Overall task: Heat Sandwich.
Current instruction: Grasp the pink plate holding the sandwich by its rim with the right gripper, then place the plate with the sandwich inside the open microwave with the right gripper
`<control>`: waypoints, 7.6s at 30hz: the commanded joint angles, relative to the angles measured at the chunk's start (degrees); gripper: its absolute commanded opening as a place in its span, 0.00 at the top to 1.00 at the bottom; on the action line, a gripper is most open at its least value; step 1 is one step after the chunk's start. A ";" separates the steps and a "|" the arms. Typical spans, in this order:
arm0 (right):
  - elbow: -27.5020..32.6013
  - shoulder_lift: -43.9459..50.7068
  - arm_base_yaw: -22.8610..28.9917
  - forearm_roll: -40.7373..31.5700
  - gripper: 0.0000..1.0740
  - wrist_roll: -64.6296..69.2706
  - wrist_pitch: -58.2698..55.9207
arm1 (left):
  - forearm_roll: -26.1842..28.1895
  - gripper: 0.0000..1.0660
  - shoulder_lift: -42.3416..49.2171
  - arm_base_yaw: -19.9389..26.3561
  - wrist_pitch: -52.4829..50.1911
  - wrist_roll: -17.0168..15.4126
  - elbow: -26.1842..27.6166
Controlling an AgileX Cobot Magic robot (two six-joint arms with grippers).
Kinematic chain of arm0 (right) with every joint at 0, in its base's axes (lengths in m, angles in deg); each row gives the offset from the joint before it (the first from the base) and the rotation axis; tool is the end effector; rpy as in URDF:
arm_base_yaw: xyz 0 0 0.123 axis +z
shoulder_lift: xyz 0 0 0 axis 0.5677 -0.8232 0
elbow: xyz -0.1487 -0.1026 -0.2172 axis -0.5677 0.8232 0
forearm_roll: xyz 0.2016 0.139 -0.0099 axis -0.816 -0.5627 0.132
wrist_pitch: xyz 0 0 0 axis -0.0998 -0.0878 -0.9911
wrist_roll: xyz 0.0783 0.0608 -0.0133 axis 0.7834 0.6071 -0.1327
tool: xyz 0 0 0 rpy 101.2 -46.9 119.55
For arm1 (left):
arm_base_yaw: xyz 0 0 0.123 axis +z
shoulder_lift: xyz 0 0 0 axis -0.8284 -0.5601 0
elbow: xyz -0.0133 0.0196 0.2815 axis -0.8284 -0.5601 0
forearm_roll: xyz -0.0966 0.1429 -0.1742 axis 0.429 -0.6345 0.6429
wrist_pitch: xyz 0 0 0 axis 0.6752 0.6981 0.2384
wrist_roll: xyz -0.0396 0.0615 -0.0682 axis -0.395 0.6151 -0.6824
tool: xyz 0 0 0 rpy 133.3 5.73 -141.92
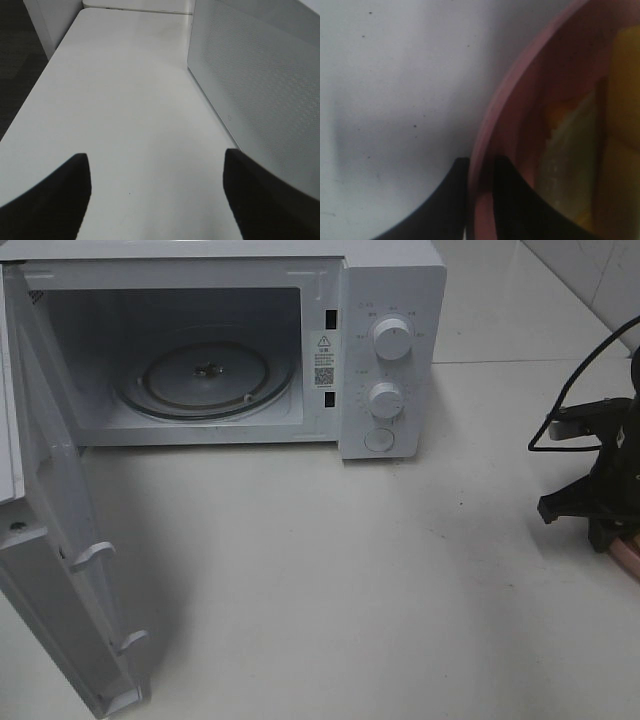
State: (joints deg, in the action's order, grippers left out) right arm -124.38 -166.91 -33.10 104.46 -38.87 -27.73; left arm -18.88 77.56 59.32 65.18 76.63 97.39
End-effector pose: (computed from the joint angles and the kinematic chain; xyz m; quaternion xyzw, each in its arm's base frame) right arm 0.3177 -0.0055 0.1050 -0.0435 0.9930 -0.0699 0.0845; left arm -0.0039 0.0008 0.2733 -0.0418 0.8517 0.0120 0.5222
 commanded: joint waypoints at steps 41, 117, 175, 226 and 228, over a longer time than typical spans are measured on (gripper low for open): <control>0.74 7.73 2.69 6.25 1.00 0.29 -9.85 | 0.00 0.33 0.23 -0.40 -0.74 0.06 -0.17; 15.76 31.11 48.36 20.45 1.00 -6.42 -15.24 | 0.00 0.33 0.23 -0.40 -0.74 0.06 -0.17; 5.39 18.05 52.88 11.46 1.00 -59.13 4.30 | 0.00 0.33 0.23 -0.40 -0.74 0.06 -0.17; -48.24 -17.76 45.61 1.43 1.00 -72.59 -5.56 | 0.00 0.33 0.23 -0.40 -0.74 0.06 -0.17; -51.51 -20.00 44.58 1.38 1.00 -72.59 -6.25 | 0.00 0.33 0.23 -0.40 -0.74 0.06 -0.17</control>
State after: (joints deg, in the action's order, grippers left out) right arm -173.88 -186.16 12.11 105.32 -110.55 -34.66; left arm -18.88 77.56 59.32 65.18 76.63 97.39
